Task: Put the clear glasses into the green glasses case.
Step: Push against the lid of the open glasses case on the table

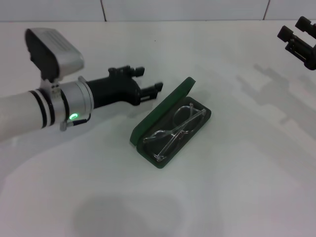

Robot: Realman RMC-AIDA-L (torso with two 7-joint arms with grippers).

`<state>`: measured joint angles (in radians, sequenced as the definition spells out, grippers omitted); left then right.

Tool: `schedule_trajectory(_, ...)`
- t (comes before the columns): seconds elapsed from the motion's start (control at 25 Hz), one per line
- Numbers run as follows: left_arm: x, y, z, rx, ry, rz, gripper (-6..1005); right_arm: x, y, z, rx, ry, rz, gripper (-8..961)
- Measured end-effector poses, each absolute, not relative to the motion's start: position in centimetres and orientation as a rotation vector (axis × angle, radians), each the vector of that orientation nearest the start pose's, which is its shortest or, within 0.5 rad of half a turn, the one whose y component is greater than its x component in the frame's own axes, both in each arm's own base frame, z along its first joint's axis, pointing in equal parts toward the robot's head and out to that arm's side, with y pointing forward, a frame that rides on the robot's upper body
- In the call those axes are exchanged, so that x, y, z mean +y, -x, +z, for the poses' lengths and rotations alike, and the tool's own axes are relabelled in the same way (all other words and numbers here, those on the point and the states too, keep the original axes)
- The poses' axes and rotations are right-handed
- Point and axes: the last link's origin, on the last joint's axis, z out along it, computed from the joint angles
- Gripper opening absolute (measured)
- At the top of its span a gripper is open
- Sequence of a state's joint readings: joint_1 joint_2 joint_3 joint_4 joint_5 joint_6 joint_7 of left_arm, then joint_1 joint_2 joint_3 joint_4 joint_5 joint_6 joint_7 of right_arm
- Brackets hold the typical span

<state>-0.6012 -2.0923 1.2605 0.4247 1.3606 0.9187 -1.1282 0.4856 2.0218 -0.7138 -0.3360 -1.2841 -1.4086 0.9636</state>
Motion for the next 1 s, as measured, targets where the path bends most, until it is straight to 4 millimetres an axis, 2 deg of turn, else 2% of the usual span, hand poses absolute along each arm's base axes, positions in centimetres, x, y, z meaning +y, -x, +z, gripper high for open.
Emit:
schedule_trajectory(0.16,37.5,24.1,-6.0,-0.588,2.454,-0.674,700,35.2,-28.4,3.6,0.522,2.058,1.088,632)
schedule_trajectory(0.24,37.1,24.4,-5.8,-0.602,2.454,-0.686,700,35.2,-28.4,3.6,0.521,2.059,1.087,631)
schedule_trajectory(0.52,36.2,25.4,-6.6,-0.648,2.473,-0.656,700,35.7,-27.8,3.3,0.508,2.074,1.088,631)
schedule_trajectory(1.0,35.0,24.6,-7.7,-0.624,2.568,-0.672,700,36.7,-27.8,3.1,0.515,2.073,1.032,630)
